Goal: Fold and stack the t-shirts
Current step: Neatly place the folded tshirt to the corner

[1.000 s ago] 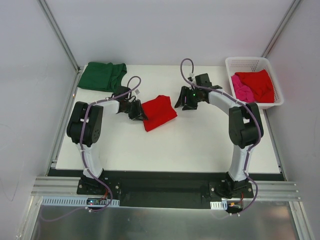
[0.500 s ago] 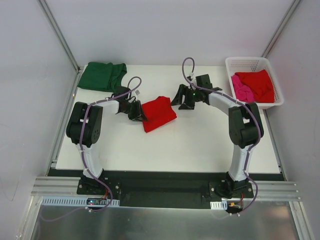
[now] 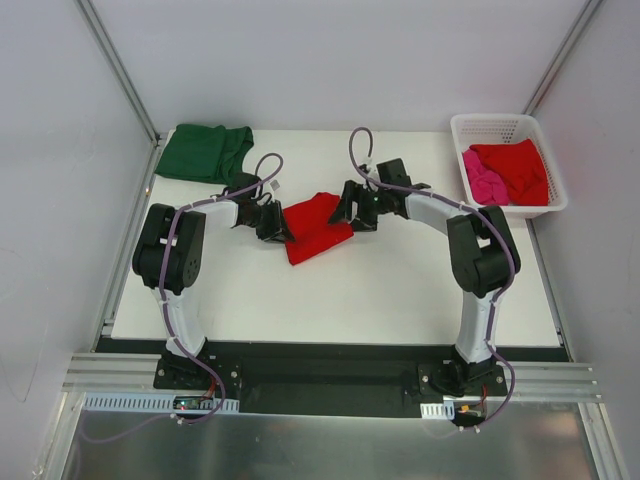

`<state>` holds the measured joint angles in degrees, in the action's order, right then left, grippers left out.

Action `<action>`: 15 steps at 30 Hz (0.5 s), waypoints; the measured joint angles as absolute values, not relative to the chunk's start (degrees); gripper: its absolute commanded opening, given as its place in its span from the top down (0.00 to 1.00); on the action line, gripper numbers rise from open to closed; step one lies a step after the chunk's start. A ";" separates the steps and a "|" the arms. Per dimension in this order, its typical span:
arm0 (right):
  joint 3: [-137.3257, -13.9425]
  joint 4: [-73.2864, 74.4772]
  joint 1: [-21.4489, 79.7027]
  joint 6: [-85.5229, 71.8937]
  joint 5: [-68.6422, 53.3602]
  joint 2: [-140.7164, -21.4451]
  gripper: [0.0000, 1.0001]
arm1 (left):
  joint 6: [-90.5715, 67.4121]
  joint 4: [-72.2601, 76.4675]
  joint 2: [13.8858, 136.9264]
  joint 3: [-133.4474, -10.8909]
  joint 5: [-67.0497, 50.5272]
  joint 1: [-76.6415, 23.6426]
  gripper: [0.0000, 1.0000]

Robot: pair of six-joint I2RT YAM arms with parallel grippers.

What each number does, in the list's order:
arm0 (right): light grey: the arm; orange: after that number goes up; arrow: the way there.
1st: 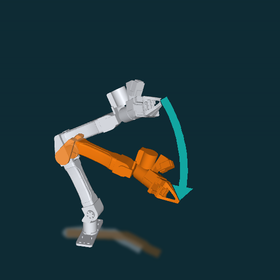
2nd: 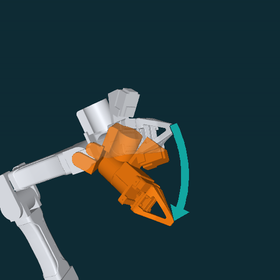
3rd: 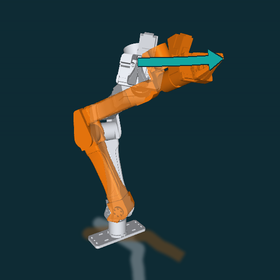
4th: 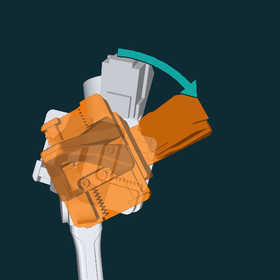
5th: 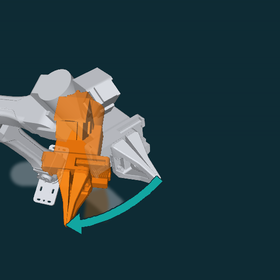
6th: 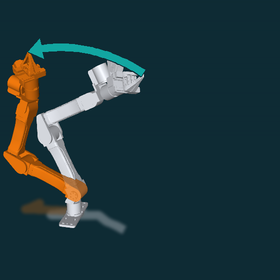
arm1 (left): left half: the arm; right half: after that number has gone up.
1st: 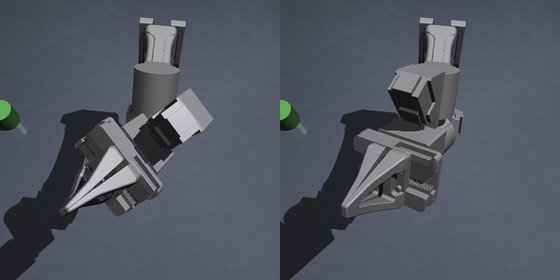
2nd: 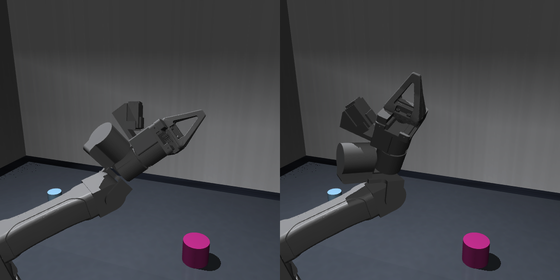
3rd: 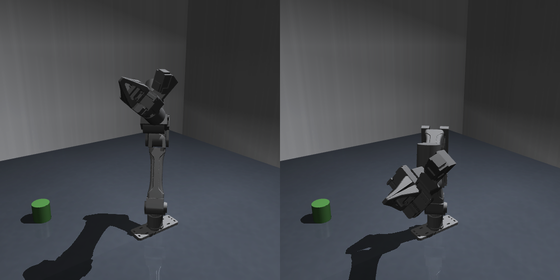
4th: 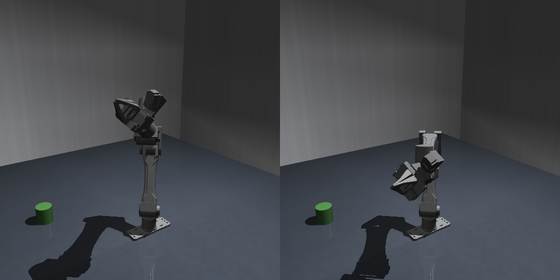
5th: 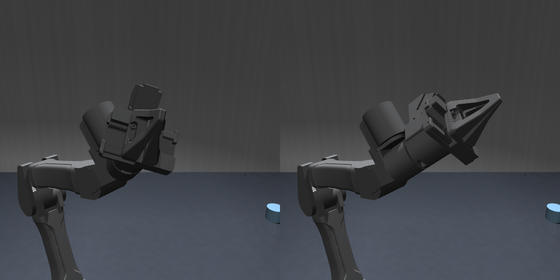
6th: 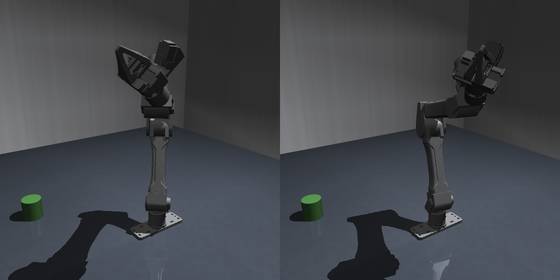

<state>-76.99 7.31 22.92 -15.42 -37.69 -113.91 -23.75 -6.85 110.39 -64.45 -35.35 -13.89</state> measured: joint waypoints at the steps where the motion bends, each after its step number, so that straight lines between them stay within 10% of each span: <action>1: -76.97 7.49 23.00 -15.38 -37.39 -114.02 0.21 | -23.75 -6.85 110.39 -64.45 -35.35 -13.89 1.00; 15: -77.58 17.80 24.49 -10.17 -23.57 -114.06 0.21 | -23.38 -8.32 110.65 -65.60 -35.03 -14.31 1.00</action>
